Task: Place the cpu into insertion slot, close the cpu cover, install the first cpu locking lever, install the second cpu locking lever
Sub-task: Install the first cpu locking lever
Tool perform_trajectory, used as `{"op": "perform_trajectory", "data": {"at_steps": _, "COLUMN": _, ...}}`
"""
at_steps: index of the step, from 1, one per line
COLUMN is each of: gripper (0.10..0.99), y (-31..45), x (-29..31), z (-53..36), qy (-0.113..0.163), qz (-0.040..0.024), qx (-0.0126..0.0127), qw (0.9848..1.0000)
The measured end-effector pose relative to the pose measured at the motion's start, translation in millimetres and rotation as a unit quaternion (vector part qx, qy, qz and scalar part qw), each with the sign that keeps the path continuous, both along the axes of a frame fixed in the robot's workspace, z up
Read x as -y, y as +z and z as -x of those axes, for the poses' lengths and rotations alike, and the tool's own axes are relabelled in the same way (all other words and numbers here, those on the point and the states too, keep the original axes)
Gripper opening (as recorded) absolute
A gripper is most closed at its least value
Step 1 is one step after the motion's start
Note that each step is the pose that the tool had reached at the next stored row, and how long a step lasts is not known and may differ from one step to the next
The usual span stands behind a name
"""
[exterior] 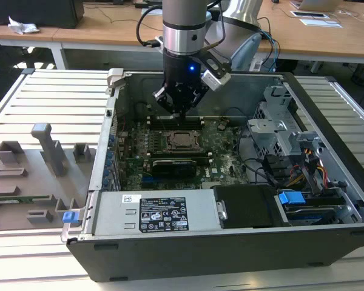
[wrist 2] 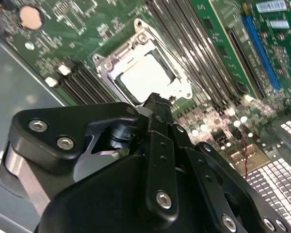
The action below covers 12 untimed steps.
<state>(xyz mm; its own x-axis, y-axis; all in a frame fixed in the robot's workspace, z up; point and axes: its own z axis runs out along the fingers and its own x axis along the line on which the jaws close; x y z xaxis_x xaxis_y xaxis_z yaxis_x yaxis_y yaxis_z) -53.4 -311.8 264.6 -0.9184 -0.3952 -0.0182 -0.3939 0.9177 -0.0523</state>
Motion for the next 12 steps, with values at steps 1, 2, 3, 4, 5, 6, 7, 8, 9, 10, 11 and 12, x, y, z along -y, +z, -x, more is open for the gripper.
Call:
{"op": "perform_trajectory", "data": {"at_steps": 1, "gripper": 0.11, "y": 0.0, "x": 0.0, "z": 2.3, "qy": 0.0, "qz": 0.0, "qx": 0.0, "qw": 1.0}}
{"op": "perform_trajectory", "data": {"at_steps": 2, "gripper": 0.11, "y": -0.1, "x": 0.0, "z": 4.1, "qy": 0.0, "qz": 0.0, "qx": 0.0, "qw": 1.0}}
{"op": "perform_trajectory", "data": {"at_steps": 3, "gripper": 0.11, "y": -0.1, "x": 0.0, "z": 7.7, "qy": 0.0, "qz": 0.0, "qx": 0.0, "qw": 1.0}}
{"op": "perform_trajectory", "data": {"at_steps": 4, "gripper": 0.11, "y": -0.2, "x": 0.0, "z": 9.8, "qy": 0.0, "qz": 0.0, "qx": 0.0, "qw": 1.0}}
{"op": "perform_trajectory", "data": {"at_steps": 5, "gripper": 0.11, "y": -0.3, "x": 0.0, "z": 11.6, "qy": 0.0, "qz": 0.0, "qx": 0.0, "qw": 1.0}}
{"op": "perform_trajectory", "data": {"at_steps": 6, "gripper": 0.11, "y": -0.6, "x": 0.0, "z": 15.8, "qy": 0.0, "qz": 0.0, "qx": 0.0, "qw": 1.0}}
{"op": "perform_trajectory", "data": {"at_steps": 7, "gripper": 0.11, "y": -0.8, "x": 0.0, "z": 18.8, "qy": 0.0, "qz": -0.0001, "qx": 0.0, "qw": 1.0}}
{"op": "perform_trajectory", "data": {"at_steps": 8, "gripper": 0.11, "y": -0.9, "x": -0.2, "z": 20.7, "qy": 0.0, "qz": -0.0001, "qx": 0.0, "qw": 1.0}}
{"op": "perform_trajectory", "data": {"at_steps": 9, "gripper": 0.11, "y": -0.8, "x": -0.6, "z": 22.9, "qy": 0.0, "qz": 0.0001, "qx": -0.0001, "qw": 1.0}}
{"op": "perform_trajectory", "data": {"at_steps": 10, "gripper": 0.11, "y": -1.0, "x": -1.0, "z": 24.9, "qy": 0.0, "qz": 0.0, "qx": 0.0, "qw": 1.0}}
{"op": "perform_trajectory", "data": {"at_steps": 11, "gripper": 0.11, "y": -1.0, "x": -1.4, "z": 25.9, "qy": 0.0, "qz": 0.0001, "qx": -0.0001, "qw": 1.0}}
{"op": "perform_trajectory", "data": {"at_steps": 12, "gripper": 0.11, "y": -0.9, "x": -1.7, "z": 26.1, "qy": 0.0, "qz": 0.0001, "qx": -0.0001, "qw": 1.0}}
